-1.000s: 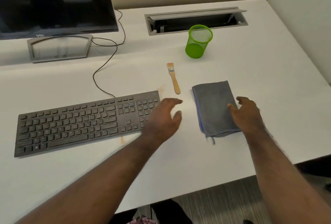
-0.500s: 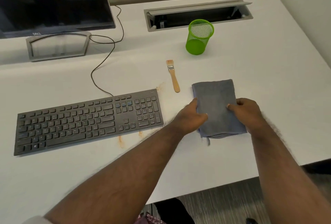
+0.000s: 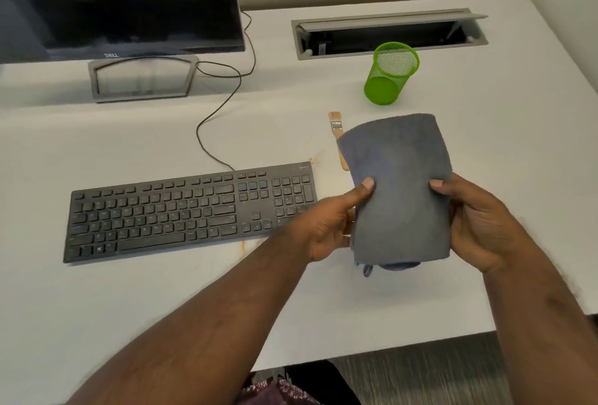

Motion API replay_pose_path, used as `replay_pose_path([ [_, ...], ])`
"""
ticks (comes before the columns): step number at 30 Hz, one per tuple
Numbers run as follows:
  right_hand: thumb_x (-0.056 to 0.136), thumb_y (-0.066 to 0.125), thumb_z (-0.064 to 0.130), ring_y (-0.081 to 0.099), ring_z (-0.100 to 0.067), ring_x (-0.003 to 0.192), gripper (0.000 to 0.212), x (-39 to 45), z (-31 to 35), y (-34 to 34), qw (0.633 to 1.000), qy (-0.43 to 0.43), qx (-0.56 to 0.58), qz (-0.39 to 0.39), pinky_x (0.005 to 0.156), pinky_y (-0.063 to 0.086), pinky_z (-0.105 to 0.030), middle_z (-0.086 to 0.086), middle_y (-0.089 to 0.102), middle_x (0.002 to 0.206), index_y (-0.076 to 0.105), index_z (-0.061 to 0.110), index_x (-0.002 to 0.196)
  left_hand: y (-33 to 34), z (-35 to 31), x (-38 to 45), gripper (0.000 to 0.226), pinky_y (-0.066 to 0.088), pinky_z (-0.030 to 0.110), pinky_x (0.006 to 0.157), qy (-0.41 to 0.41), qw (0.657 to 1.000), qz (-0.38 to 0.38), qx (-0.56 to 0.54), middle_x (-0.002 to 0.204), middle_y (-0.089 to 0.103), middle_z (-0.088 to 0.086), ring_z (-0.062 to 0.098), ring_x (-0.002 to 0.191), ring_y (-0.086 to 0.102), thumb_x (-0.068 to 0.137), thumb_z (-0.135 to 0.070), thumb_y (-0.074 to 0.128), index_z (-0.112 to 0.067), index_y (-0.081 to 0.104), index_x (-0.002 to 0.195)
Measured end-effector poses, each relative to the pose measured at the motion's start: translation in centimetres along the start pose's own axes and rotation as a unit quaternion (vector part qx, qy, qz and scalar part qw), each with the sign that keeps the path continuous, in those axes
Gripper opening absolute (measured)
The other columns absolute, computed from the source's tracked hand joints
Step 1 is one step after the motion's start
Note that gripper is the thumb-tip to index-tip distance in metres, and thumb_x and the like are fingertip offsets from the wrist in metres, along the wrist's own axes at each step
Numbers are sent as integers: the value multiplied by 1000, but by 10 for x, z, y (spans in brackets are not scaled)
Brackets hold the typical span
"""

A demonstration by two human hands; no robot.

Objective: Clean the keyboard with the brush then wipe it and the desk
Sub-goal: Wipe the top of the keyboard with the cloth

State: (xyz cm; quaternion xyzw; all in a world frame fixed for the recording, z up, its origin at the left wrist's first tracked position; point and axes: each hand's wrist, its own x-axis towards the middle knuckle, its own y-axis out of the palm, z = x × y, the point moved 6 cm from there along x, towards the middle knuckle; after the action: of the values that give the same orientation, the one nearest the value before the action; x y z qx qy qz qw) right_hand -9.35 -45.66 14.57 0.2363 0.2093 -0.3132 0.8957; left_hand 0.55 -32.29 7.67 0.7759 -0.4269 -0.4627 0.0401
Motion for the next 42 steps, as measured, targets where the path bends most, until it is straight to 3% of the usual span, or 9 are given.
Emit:
replay_pose_path([
  [6,96,57,18,64,-23,113,29,5,-16,37,979,-2,-199,-38,89,54,-37,-1,69,120,60,16,125,-37,-26,-36,27,60,34,89,75,996,9,-42,109,76,3,18,100,72,95,-10,64,-12,65,122],
  [9,87,71,33,52,-14,125,62,3,-13,56,925,-90,-346,-132,101,45,-35,6,48,145,41,30,142,-62,-41,-49,35,58,39,92,108,994,-34,6,115,74,6,23,105,70,98,-6,62,-11,60,132],
  [15,64,79,65,40,-5,135,113,-7,-49,146,900,-108,-416,73,101,50,-29,18,30,153,15,38,154,-73,-58,-77,31,62,36,80,139,989,-55,-7,110,73,9,24,98,72,102,-11,56,-12,58,132],
  [22,76,77,7,68,-15,89,90,5,-50,178,894,-208,-394,44,62,56,-20,-5,61,113,23,58,126,-70,-74,-108,44,57,45,97,130,982,41,133,127,70,16,32,115,69,106,-36,47,-9,56,139],
  [26,80,69,-1,68,-16,72,69,7,-57,185,902,-198,-384,23,57,57,-23,-11,65,95,37,27,134,-78,-77,-112,47,45,54,112,131,976,54,165,132,66,19,36,123,64,106,-41,47,-8,57,139],
  [29,88,55,2,63,-5,65,38,8,-59,182,888,-190,-417,-26,54,47,-9,-6,64,88,52,13,124,-85,-77,-115,46,42,40,116,141,970,46,194,136,66,9,21,128,60,104,-43,49,-12,61,137],
  [31,89,51,17,60,-4,75,52,11,-55,175,892,-176,-411,-66,59,43,-7,-2,63,102,48,14,141,-92,-76,-121,43,42,31,114,151,959,43,236,141,62,-3,8,130,56,106,-43,48,-20,59,140],
  [37,94,44,-1,51,-22,124,64,25,-30,158,839,-203,-464,-200,94,39,-22,-7,50,145,29,18,154,-212,-73,-151,65,21,33,120,172,879,-187,402,168,20,-10,12,152,24,97,-40,66,-35,38,155],
  [42,91,40,-1,17,-44,146,62,58,-92,196,757,-177,-626,-63,118,23,-51,-24,21,158,25,0,151,-350,-62,-191,112,5,60,125,71,736,-378,557,172,-8,3,28,157,-10,77,-52,84,-30,15,163],
])
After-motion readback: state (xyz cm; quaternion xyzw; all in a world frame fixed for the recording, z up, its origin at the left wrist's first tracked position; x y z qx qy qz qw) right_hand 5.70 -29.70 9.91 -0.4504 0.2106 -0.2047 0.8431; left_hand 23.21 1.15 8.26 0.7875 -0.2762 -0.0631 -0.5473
